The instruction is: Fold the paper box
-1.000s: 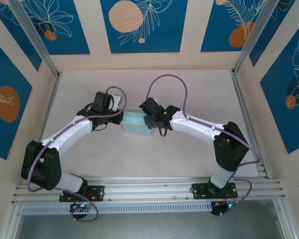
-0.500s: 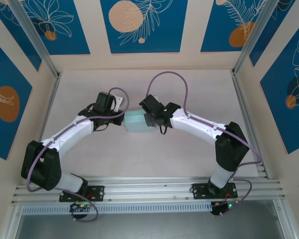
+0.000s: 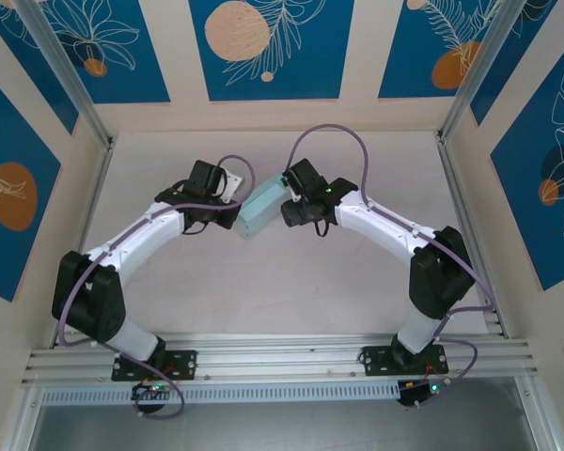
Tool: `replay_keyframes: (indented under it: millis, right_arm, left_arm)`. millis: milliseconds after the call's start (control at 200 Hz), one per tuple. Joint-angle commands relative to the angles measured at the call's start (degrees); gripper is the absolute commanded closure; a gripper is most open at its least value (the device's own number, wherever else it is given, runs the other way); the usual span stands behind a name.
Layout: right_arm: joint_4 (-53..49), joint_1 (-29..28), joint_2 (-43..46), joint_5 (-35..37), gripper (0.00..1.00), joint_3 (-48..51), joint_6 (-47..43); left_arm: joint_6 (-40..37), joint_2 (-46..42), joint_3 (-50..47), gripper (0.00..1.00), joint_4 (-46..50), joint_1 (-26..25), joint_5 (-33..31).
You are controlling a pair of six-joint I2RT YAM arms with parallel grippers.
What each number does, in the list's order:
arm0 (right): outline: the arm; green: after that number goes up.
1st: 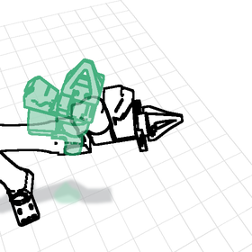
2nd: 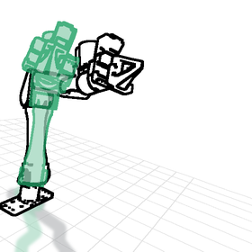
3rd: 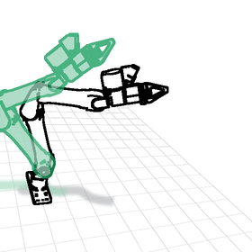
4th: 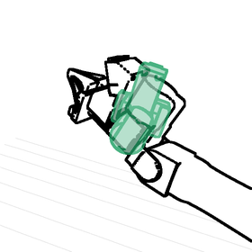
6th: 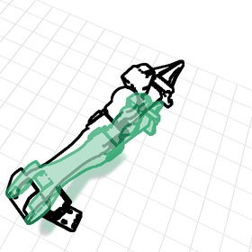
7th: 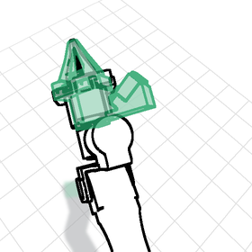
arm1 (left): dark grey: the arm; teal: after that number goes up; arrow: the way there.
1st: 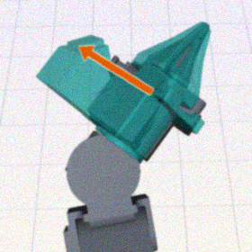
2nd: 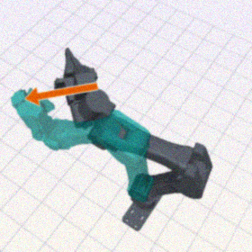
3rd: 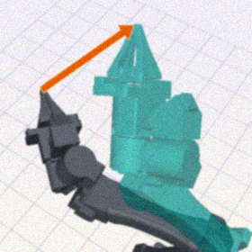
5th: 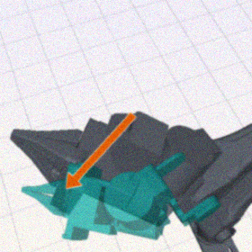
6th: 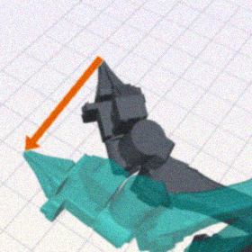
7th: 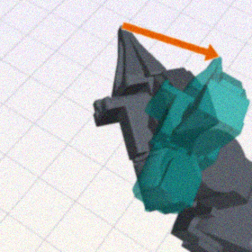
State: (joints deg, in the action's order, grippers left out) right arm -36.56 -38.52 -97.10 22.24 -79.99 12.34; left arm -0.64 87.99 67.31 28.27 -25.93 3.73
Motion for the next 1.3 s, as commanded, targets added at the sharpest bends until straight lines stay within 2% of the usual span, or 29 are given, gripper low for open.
replay_keyframes:
  millis: [0,105,255,330,545,735,940,1295]
  right_arm:
    - [3.24,2.60,0.48,-5.93,0.49,-2.27,-10.22]
    - [4.86,6.86,-0.40,-12.00,0.49,-4.56,-16.10]
    - [7.12,10.46,-4.16,-18.78,0.41,-8.24,-24.79]
    - [5.29,11.94,-7.67,-21.03,0.39,-12.29,-26.94]
    - [2.02,14.19,-15.40,-25.70,0.46,-20.92,-31.20]
    - [-2.11,15.80,-18.09,-31.47,0.48,-24.87,-33.97]
    - [-4.57,16.02,-19.96,-32.89,0.54,-26.45,-35.18]
    - [-6.33,16.06,-23.23,-32.96,0.55,-29.44,-35.23]
  left_arm:
    - [-3.32,1.65,2.10,1.00,2.99,-0.57,-0.71]
    - [-4.39,2.72,2.78,1.00,3.39,-0.60,0.00]
    - [-5.89,3.94,3.65,1.00,3.71,-0.61,1.26]
    - [-6.62,4.62,4.35,1.00,4.14,-0.52,1.66]
    - [-7.61,5.78,5.55,1.00,4.42,-0.52,2.16]
    - [-7.88,6.38,5.82,1.00,4.69,-0.52,2.25]
    - [-8.05,6.80,6.02,1.00,4.69,-0.50,2.00]
    - [-8.32,7.19,6.05,1.00,4.51,-0.50,2.07]
